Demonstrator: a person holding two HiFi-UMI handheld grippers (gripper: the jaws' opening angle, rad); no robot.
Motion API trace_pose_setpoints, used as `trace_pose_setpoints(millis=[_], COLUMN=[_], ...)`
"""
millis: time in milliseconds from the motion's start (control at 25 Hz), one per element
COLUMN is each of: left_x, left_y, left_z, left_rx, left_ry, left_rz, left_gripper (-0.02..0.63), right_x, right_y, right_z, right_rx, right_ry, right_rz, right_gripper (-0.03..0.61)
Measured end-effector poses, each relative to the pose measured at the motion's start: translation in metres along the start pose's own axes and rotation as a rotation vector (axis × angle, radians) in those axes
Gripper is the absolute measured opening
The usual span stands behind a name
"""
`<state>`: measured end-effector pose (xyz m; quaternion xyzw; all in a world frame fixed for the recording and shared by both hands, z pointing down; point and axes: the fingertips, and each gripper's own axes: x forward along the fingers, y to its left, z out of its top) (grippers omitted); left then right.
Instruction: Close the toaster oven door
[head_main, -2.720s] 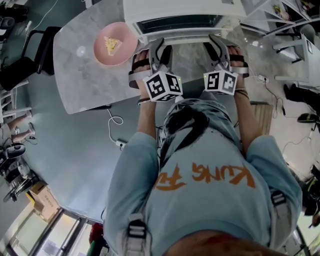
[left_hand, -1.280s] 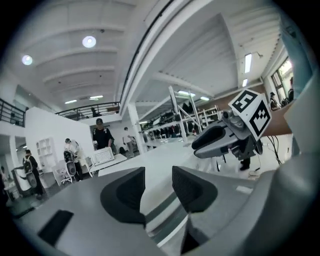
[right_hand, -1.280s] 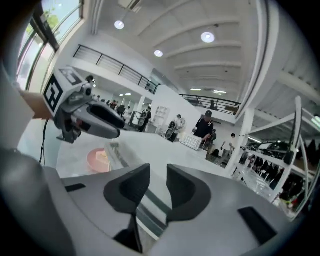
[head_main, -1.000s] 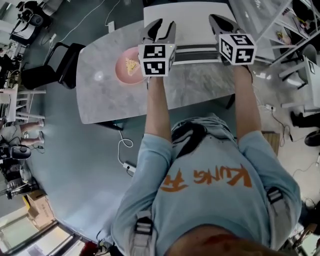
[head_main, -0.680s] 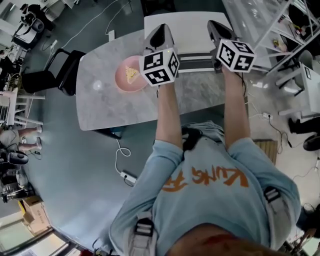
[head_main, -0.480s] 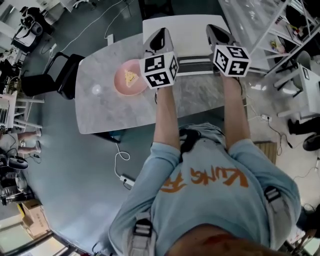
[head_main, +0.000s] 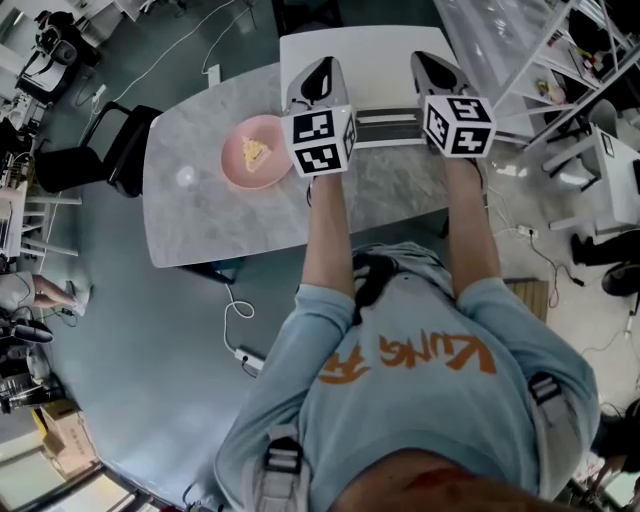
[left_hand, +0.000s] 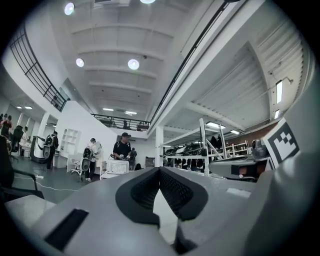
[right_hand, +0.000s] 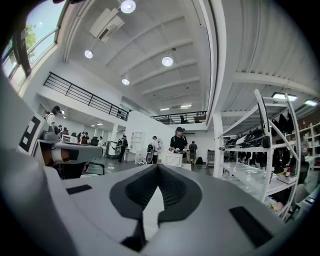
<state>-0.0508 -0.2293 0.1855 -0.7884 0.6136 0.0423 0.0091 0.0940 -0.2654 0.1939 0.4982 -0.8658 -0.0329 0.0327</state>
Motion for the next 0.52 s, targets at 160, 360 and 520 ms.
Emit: trace_pose_setpoints(millis=[160, 360, 520], left_x=[0.001, 0.001, -0.004], left_y=[-0.008, -0.016, -0.014], left_z=[-0.004, -0.007, -0.013], left_rx=[-0.007, -0.006, -0.011], left_ry=[0.001, 0.000, 0.002], left_rz=[-0.010, -0.028, -0.019], left_gripper=[0.002, 0.002, 0.002], right_x=[-0.008, -0.013, -0.017], right_y=[-0.008, -0.009, -0.003], right_z=[-0.006, -0.007, -0.013], right_rx=[-0.002, -0.003, -0.006], right_ry=[0.011, 0.014, 0.018], right_rz=[-0.012, -0.011, -0.001], right_gripper=[-0.003, -0.003, -0.003])
